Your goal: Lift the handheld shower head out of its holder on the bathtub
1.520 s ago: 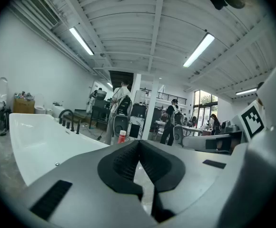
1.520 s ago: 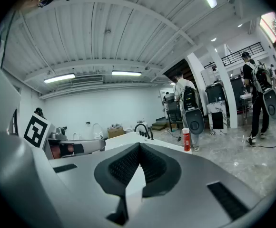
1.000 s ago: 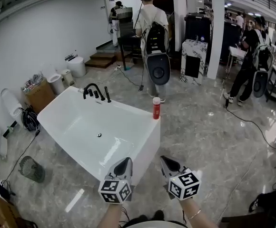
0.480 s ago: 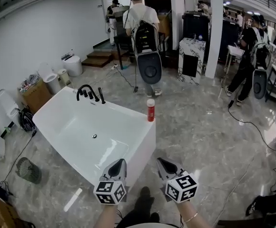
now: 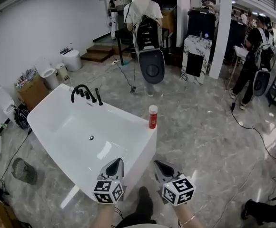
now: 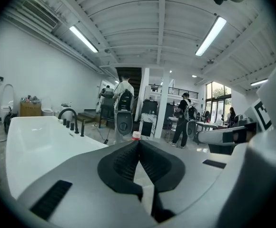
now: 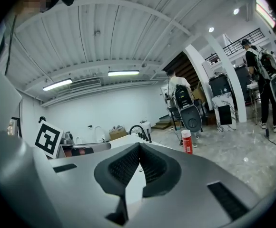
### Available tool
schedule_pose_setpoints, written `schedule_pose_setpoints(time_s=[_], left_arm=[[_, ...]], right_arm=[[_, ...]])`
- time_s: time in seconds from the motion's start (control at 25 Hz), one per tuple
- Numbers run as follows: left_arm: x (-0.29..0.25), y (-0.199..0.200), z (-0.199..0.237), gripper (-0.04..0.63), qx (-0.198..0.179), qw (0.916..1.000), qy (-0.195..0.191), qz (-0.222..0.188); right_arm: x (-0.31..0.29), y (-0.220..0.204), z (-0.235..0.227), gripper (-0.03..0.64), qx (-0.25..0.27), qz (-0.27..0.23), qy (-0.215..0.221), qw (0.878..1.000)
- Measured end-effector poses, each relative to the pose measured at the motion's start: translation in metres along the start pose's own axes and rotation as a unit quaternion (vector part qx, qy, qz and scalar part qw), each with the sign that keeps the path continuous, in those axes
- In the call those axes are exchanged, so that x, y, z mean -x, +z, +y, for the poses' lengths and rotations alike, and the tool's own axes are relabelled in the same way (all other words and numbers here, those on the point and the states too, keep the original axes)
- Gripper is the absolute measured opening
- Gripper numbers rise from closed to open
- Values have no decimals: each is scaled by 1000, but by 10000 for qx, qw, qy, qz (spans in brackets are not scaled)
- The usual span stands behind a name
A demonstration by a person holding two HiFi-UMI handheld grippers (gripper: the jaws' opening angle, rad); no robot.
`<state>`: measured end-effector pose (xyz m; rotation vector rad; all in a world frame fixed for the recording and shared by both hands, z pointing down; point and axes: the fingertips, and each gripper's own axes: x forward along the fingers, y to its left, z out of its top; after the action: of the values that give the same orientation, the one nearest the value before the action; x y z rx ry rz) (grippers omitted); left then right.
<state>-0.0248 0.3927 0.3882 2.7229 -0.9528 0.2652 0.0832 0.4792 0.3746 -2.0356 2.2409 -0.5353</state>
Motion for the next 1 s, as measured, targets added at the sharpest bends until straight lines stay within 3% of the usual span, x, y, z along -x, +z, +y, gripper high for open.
schedule_pose_setpoints(time_s=[0.4,0.72,1.0], left_arm=[[-168,52,132,20,132,9996,260,21],[-213,98,238,20,433,9971,610,-157],[-231,105,314,20,626,9918,1089,-218]], right_arm=[[-224,44,-56,8,156,421,397,9982],[-360,64,-43,8,206,768,660,9946],[-471,71,-33,8,425,976,1012,9892]])
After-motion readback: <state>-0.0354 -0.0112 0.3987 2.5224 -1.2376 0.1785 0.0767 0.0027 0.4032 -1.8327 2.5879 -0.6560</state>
